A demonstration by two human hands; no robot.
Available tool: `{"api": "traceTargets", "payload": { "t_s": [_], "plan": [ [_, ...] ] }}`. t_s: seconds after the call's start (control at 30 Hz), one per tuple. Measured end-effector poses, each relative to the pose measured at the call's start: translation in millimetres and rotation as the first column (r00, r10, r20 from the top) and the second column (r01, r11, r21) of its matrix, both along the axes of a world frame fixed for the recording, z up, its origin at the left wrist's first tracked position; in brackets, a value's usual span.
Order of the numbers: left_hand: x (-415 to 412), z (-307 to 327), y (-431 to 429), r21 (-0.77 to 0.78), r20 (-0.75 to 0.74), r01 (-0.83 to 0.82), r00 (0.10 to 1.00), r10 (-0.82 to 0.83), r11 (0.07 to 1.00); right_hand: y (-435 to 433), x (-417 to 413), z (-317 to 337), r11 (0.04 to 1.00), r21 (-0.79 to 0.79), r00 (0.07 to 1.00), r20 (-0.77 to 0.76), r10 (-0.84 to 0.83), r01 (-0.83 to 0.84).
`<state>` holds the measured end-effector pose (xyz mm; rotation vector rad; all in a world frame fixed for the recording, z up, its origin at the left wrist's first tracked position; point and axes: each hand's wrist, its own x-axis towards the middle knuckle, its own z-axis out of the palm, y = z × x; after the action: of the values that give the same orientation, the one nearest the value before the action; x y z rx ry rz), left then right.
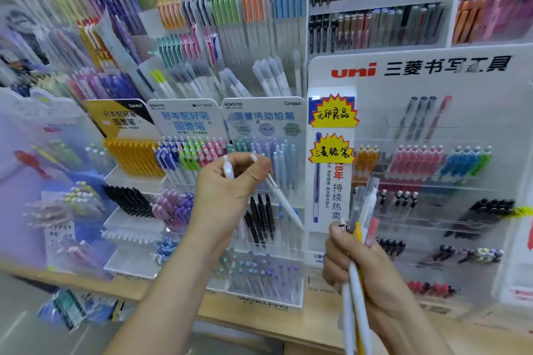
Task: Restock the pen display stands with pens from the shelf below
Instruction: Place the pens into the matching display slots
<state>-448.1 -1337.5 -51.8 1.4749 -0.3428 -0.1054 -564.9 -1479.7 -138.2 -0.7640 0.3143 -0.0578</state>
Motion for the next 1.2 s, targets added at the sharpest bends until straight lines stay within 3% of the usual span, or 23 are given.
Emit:
{"api": "traceTargets", "payload": {
  "t_s": [0.1, 0.23, 0.4, 0.6, 0.77, 0.87, 1.03, 1.2],
  "plan": [
    [17.5, -3.0, 14.7, 0.010, 0.008, 0.055, 0.998, -0.055, 0.998, 16.4, 14.1, 3.5, 0.999, 0.011, 0.998, -0.020, -0.052, 0.053],
    [42.5, -14.0, 15.8, 0.085, 0.061, 0.145, 0.987, -0.150, 0.986, 30.8, 20.0, -3.0, 0.974, -0.104, 0.978, -0.032, -0.206, 0.202],
    [44.2, -16.7, -17.5, 0.119, 0.095, 0.310, 0.942, -0.322, 0.943, 25.9, 0.5, -12.0, 0.839, -0.187, 0.850, -0.038, -0.526, 0.511],
    [11.6, -6.5, -85.1, 0.113, 0.184, 0.445, 0.869, -0.458, 0.889, -6.9, -48.0, -8.3, 0.698, -0.232, 0.711, -0.033, -0.702, 0.678],
    [-18.4, -8.2, -144.7, 0.111, 0.227, 0.422, 0.871, -0.436, 0.900, -52.8, -82.7, -4.4, 0.652, -0.275, 0.684, 0.032, -0.729, 0.707],
    [-33.1, -14.8, -168.8, 0.198, 0.254, 0.405, 0.858, -0.446, 0.893, -78.4, -96.7, -5.5, 0.654, -0.289, 0.692, 0.042, -0.721, 0.699],
    [-30.6, -37.6, -187.9, 0.441, 0.348, 0.271, 0.828, -0.441, 0.856, -108.8, -103.9, -7.8, 0.720, -0.284, 0.758, 0.043, -0.650, 0.633],
    [-26.3, -36.4, -193.4, 0.556, 0.358, 0.206, 0.815, -0.455, 0.805, -120.5, -95.4, -11.9, 0.787, -0.343, 0.841, 0.013, -0.542, 0.512]
  ]
}}
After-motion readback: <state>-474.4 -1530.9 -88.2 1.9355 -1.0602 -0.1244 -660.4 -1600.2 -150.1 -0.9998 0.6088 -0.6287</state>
